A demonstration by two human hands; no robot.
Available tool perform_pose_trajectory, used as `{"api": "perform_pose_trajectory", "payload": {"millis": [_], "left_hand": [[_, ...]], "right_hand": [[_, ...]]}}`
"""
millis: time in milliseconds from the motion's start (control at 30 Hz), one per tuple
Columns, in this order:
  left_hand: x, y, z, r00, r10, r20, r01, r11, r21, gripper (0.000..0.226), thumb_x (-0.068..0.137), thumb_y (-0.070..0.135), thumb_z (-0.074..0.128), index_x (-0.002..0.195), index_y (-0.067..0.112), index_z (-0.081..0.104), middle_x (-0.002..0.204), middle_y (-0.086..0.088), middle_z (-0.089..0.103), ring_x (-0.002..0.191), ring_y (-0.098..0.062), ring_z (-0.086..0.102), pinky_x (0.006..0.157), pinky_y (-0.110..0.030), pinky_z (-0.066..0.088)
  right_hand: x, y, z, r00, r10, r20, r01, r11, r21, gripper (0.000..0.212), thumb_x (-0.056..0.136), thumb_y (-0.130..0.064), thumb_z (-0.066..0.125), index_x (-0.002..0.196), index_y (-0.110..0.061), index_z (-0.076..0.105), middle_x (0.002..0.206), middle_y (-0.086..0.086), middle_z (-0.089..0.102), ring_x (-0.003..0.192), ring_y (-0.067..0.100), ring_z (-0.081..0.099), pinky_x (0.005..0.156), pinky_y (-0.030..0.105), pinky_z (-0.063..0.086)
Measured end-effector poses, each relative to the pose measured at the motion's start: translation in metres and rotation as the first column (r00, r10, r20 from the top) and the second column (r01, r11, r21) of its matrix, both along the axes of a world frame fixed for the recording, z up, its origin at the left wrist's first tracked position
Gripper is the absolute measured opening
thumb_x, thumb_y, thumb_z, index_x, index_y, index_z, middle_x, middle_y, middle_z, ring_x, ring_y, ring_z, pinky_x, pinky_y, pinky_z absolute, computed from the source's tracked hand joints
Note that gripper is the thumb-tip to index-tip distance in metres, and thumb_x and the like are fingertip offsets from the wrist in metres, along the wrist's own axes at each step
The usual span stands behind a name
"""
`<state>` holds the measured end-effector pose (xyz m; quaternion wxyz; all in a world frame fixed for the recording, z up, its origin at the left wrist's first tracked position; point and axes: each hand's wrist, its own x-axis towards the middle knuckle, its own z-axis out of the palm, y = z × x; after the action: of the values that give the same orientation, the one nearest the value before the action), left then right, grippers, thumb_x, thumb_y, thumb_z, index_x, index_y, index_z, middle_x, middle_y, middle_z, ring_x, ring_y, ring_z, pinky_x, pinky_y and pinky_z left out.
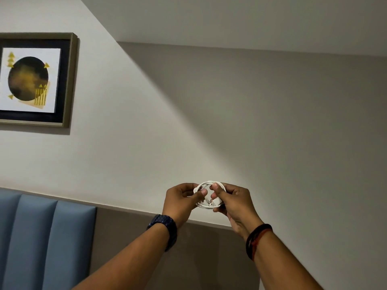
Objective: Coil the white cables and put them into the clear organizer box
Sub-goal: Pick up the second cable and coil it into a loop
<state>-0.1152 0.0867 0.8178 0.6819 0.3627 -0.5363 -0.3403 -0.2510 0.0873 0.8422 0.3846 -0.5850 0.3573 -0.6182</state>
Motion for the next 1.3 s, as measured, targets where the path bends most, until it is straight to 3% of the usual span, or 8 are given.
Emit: {"api": "perform_pose_trajectory", "payload": {"millis": [133,267,433,533,733,900,1033,1300], "left_hand": [[0.003,-0.002,-0.002,0.997,-0.031,-0.065,0.034,0.998,0.043,0.010,0.083,0.014,0.069,0.092,0.011,0.071,0.083,-0.008,0.077,0.080,-0.022,0.073,0.075,-0.032,0.059],[0.000,0.000,-0.001,0.958,-0.155,-0.241,0.179,0.981,0.080,0.015,0.088,0.012,0.062,0.100,0.004,0.063,0.076,-0.011,0.071,0.070,-0.021,0.068,0.068,-0.031,0.056],[-0.002,0.003,0.000,0.893,-0.339,-0.296,0.394,0.907,0.149,0.007,0.091,0.013,0.048,0.093,0.016,0.055,0.067,-0.003,0.059,0.069,-0.019,0.057,0.068,-0.034,0.043],[-0.003,0.002,0.001,0.945,-0.296,-0.137,0.317,0.931,0.181,0.017,0.084,0.023,0.063,0.097,0.017,0.055,0.070,-0.002,0.062,0.072,-0.019,0.059,0.074,-0.036,0.045],[0.000,-0.001,0.005,0.983,-0.075,0.169,0.044,0.982,0.183,0.043,0.072,0.006,0.074,0.107,0.017,0.053,0.091,-0.016,0.073,0.071,-0.022,0.069,0.065,-0.030,0.059],[-0.006,0.002,0.007,0.867,0.103,0.488,-0.173,0.980,0.101,0.048,0.069,0.010,0.073,0.108,0.026,0.050,0.087,-0.005,0.071,0.072,-0.020,0.069,0.060,-0.027,0.057],[-0.011,0.006,0.012,0.785,0.165,0.597,-0.250,0.966,0.062,0.045,0.068,0.015,0.075,0.110,0.020,0.058,0.100,-0.005,0.069,0.081,-0.018,0.064,0.057,-0.019,0.045],[0.000,0.009,0.017,0.646,0.140,0.750,-0.247,0.969,0.032,0.039,0.076,0.006,0.069,0.113,0.016,0.068,0.097,-0.009,0.074,0.080,-0.019,0.069,0.076,-0.029,0.058]], "right_hand": [[-0.001,-0.001,-0.002,0.999,0.026,-0.043,-0.028,0.999,-0.037,0.014,0.086,-0.017,0.067,0.078,-0.023,0.076,0.062,0.000,0.068,0.055,0.012,0.065,0.049,0.025,0.053],[-0.006,-0.004,-0.005,0.996,0.035,-0.087,-0.041,0.997,-0.072,0.012,0.087,-0.016,0.066,0.082,-0.019,0.077,0.063,0.006,0.063,0.055,0.014,0.062,0.050,0.025,0.053],[-0.012,-0.010,-0.011,0.993,0.010,-0.118,-0.022,0.995,-0.097,0.013,0.089,-0.015,0.064,0.087,-0.018,0.077,0.064,0.008,0.066,0.060,0.020,0.061,0.049,0.025,0.051],[-0.014,-0.013,-0.013,0.993,-0.023,-0.117,0.011,0.995,-0.102,0.013,0.089,-0.016,0.064,0.092,-0.016,0.077,0.070,0.009,0.070,0.059,0.017,0.063,0.049,0.024,0.051],[-0.018,-0.021,-0.018,0.977,-0.132,-0.165,0.116,0.988,-0.104,0.016,0.088,-0.017,0.064,0.101,-0.013,0.074,0.085,0.008,0.072,0.065,0.021,0.065,0.049,0.023,0.053],[-0.013,-0.023,-0.024,0.969,-0.161,-0.187,0.141,0.984,-0.113,0.015,0.089,-0.016,0.064,0.099,-0.013,0.074,0.085,0.004,0.073,0.064,0.021,0.066,0.048,0.025,0.054],[-0.009,-0.022,-0.021,0.955,-0.206,-0.214,0.175,0.972,-0.154,0.012,0.088,-0.016,0.065,0.093,-0.016,0.076,0.079,-0.002,0.071,0.060,0.017,0.063,0.044,0.021,0.052],[-0.014,-0.024,-0.024,0.939,-0.261,-0.223,0.228,0.960,-0.161,0.016,0.087,-0.016,0.066,0.100,-0.013,0.075,0.088,-0.003,0.069,0.069,0.016,0.065,0.043,0.018,0.051]]}}
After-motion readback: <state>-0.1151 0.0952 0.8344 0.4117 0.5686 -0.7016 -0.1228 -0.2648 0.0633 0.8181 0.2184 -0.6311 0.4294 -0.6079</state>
